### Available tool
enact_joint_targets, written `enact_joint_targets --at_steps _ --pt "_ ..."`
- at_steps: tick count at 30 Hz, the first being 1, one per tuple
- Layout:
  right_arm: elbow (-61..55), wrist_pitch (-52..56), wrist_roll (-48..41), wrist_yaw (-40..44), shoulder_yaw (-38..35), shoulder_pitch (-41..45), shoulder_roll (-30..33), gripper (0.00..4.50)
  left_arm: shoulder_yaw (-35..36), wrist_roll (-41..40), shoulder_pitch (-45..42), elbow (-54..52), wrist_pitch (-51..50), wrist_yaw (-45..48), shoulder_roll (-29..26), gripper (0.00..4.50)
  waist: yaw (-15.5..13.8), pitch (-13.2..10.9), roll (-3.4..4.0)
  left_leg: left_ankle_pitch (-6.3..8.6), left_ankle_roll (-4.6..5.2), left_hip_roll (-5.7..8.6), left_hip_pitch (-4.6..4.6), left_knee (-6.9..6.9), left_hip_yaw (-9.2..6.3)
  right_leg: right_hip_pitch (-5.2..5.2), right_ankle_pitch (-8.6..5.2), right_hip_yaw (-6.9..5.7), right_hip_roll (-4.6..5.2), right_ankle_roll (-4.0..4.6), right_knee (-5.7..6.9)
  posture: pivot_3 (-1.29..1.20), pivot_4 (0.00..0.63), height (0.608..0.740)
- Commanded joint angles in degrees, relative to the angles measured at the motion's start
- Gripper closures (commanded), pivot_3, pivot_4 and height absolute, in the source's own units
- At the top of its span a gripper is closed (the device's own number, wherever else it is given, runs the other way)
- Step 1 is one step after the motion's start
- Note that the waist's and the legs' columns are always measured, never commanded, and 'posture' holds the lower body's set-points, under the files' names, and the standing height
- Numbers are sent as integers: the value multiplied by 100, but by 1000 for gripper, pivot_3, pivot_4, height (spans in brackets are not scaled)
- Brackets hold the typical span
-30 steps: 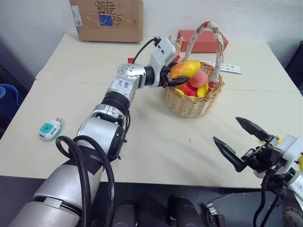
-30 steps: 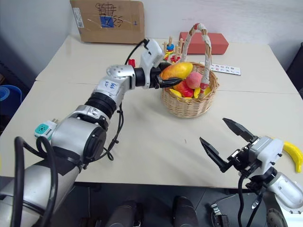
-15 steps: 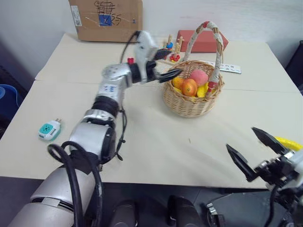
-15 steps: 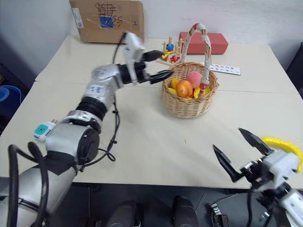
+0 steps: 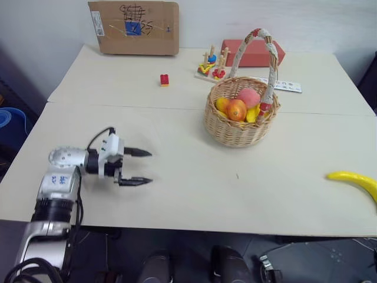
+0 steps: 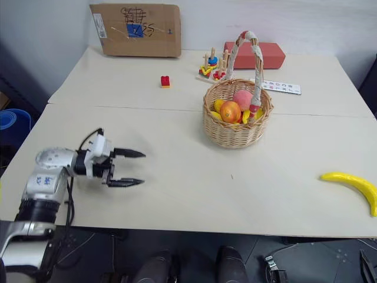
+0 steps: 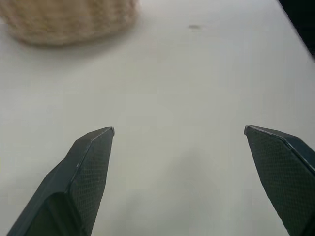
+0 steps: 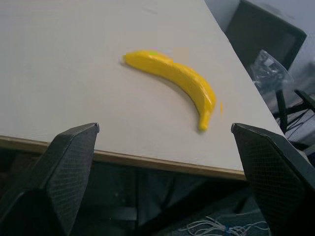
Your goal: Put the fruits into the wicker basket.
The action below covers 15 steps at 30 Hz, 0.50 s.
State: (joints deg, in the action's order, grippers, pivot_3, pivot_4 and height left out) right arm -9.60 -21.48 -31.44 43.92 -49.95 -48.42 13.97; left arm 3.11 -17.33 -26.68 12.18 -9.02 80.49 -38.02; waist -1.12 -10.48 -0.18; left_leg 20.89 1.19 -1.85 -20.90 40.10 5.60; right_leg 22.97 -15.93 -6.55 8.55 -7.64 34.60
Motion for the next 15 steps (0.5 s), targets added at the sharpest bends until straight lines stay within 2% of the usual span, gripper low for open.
enact_joint_targets --at_steps 1,3,6,10,12,14,15 --pt "122 119 -168 104 -337 -4 640 0 143 -435 128 -904 -488 -306 -60 36 15 4 14 -1 2 3 15 -1 4 -9 2 16 2 -1 2 0 150 740" --pt "267 519 -330 159 -492 195 1345 0 179 -534 234 -1175 -583 -541 25 36 63 25 51 27 32 4 68 -10 14 -53 2 44 4 1 -4 0 150 740" --pt "792 1340 -195 330 -530 608 2732 0 169 -705 305 -1511 -792 -846 157 36 156 36 71 27 18 -1 79 -17 28 -48 -1 59 2 7 4 0 150 740" --pt "2349 2226 399 567 18 1741 4662 0 126 -891 387 -1954 -1066 -1239 326 36 187 35 70 20 5 3 82 -19 26 -38 -4 60 -11 12 11 0 150 740" --pt "3050 2534 617 724 520 2456 5266 0 117 -972 451 -2138 -1188 -1385 361 36 187 34 69 14 5 6 81 -16 27 -36 -4 59 -11 12 12 0 150 740" --pt "4185 2946 987 821 1601 4085 5730 0 116 -1086 577 -2384 -1363 -1563 407 36 186 33 53 9 5 7 78 -14 26 -36 -4 57 -14 12 9 0 150 740" --pt "4733 3244 1489 858 2363 5010 5852 0 90 -1111 651 -2515 -1420 -1627 414 36 183 30 49 9 4 6 76 -6 25 -37 -4 55 -18 12 9 0 150 740"
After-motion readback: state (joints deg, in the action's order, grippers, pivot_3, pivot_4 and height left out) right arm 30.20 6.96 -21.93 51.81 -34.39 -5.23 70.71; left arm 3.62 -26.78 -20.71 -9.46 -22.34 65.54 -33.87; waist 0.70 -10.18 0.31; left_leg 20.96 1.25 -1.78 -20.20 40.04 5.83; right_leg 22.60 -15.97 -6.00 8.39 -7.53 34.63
